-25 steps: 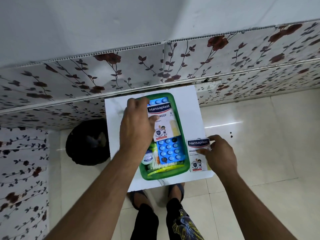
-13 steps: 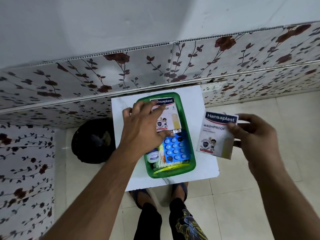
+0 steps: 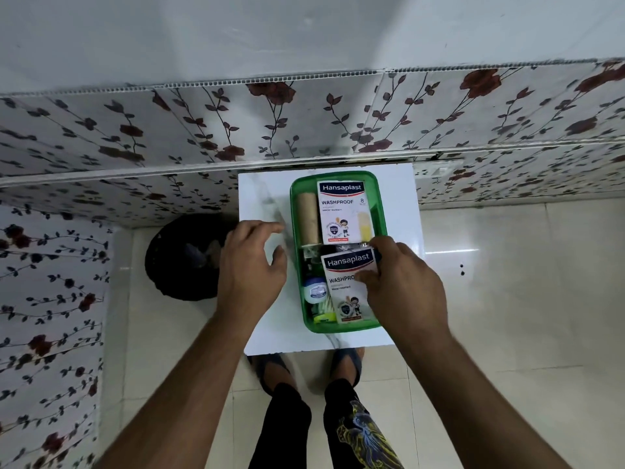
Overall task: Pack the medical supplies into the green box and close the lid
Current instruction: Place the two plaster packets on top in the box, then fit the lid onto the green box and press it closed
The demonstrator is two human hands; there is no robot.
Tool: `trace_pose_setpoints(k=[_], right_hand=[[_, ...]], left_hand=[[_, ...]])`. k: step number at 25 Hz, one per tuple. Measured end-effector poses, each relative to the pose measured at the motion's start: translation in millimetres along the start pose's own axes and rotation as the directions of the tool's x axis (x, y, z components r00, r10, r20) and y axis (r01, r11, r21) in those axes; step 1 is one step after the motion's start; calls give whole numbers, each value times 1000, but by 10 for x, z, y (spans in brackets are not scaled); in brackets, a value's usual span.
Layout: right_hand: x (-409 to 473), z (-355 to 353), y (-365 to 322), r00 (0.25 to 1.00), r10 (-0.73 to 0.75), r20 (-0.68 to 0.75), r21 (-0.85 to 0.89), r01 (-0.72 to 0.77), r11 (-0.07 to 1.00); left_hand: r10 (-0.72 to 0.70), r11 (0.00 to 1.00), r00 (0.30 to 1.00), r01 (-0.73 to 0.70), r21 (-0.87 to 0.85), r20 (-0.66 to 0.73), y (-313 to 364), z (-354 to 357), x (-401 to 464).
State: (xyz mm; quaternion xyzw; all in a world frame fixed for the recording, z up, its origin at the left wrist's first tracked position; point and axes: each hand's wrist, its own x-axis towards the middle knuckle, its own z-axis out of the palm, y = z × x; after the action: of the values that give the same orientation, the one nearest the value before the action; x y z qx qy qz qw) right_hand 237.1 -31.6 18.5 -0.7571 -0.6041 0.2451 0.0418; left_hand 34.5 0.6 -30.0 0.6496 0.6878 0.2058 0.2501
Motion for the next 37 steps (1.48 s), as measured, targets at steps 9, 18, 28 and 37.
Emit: trace_pose_setpoints(k=[9,18,28,37], right_hand=[[42,-30,249,993,112,-47,137,-104,985],[164,151,468,994,-13,107,79,5,997],[-200,-257,1184,963,265,-51,142,-256,956],[-31,14,698,994,84,70,171,-94,981]], left_hand=[[-274,939,952,295,-178,137,-184,-22,-10],[-316,928,841,369,-41,439,-103,364,61],[-448,881,802,471,43,395,83,428,182],[-352,933,936,350,82,16,529,-892,123]])
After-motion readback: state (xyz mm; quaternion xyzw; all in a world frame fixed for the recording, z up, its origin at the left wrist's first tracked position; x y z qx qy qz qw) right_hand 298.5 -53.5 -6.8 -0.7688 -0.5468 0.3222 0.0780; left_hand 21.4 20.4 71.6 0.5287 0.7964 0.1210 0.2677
